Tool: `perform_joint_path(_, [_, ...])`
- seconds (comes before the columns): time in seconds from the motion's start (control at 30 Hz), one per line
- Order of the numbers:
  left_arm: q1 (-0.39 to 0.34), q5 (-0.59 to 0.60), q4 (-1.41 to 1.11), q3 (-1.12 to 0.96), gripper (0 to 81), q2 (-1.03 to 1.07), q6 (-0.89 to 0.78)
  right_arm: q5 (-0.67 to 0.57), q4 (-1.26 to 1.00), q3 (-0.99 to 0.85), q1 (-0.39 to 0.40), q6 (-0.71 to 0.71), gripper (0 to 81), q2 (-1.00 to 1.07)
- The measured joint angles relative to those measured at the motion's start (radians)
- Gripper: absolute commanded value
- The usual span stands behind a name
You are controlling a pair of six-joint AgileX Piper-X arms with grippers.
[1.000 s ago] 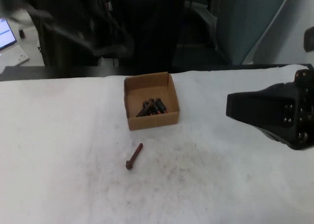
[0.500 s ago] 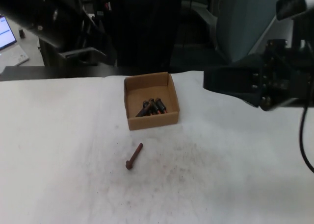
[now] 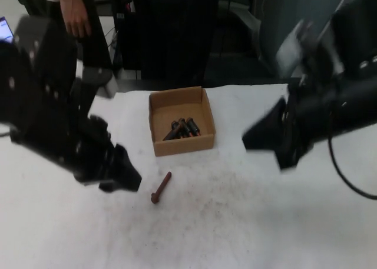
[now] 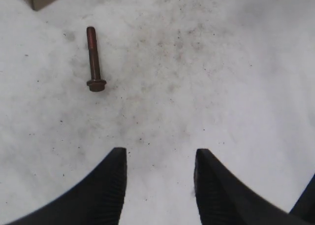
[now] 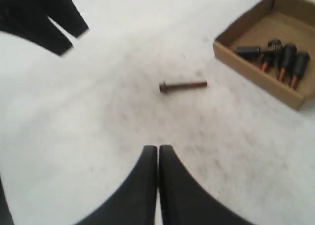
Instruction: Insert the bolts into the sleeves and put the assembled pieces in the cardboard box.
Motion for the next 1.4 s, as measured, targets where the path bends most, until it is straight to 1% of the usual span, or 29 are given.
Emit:
perform_joint_path(0.03, [0.0,0.002,-0.005,0.011,41.3,-0.003,0.001,0.0,0.0,-0.001,0.002,-0.004,1.5,0.002])
perform_joint_path(0.1, [0.0,0.003,-0.01,0.02,41.3,-0.017,0.001,0.031,0.021,-0.024,0.037,-0.03,6.6,0.03])
perform_joint_path(0.17, [0.0,0.005,0.001,0.02,41.3,-0.058,0.011,0.039,0.022,-0.042,0.059,-0.036,15.3,0.045])
perform_joint_path(0.27, [0.0,0.005,0.041,0.02,41.3,-0.093,0.039,0.046,0.022,-0.072,0.084,-0.026,30.6,0.069])
perform_joint_path(0.33, [0.0,0.005,0.102,0.03,41.3,-0.13,0.072,0.049,0.025,-0.094,0.089,-0.004,36.2,0.082])
perform_joint_path(0.37, [0.0,0.007,0.128,0.045,41.3,-0.149,0.089,0.049,0.025,-0.114,0.089,0.011,36.8,0.093])
perform_joint_path(0.47, [-0.015,0.006,0.197,0.123,41.3,-0.199,0.133,0.05,0.016,-0.132,0.089,0.019,35.1,0.1])
perform_joint_path(0.53, [-0.045,0.006,0.26,0.209,41.3,-0.225,0.17,0.05,0.01,-0.149,0.089,0.028,34.6,0.099])
perform_joint_path(0.67, [-0.095,0.006,0.315,0.277,41.3,-0.226,0.213,0.047,-0.003,-0.179,0.089,0.041,34.6,0.099])
perform_joint_path(0.77, [-0.138,0.006,0.336,0.282,41.3,-0.228,0.223,0.039,-0.005,-0.186,0.089,0.044,34.6,0.099])
perform_joint_path(0.8, [-0.172,0.006,0.341,0.282,41.3,-0.227,0.228,0.036,-0.005,-0.185,0.09,0.043,34.6,0.099])
perform_joint_path(0.87, [-0.21,-0.012,0.366,0.282,41.3,-0.227,0.241,0.031,-0.005,-0.185,0.09,0.043,34.6,0.099])
perform_joint_path(1.1, [-0.322,-0.069,0.427,0.282,41.3,-0.228,0.29,0.023,-0.005,-0.185,0.09,0.045,34.6,0.099])
perform_joint_path(1.13, [-0.322,-0.072,0.429,0.282,41.3,-0.228,0.294,0.023,-0.005,-0.185,0.09,0.044,34.6,0.099])
perform_joint_path(1.23, [-0.375,-0.078,0.429,0.282,41.3,-0.228,0.314,0.023,-0.005,-0.185,0.09,0.046,34.6,0.099])
perform_joint_path(1.4, [-0.461,-0.168,0.422,0.282,41.3,-0.228,0.346,0.019,-0.005,-0.185,0.09,0.059,34.6,0.099])
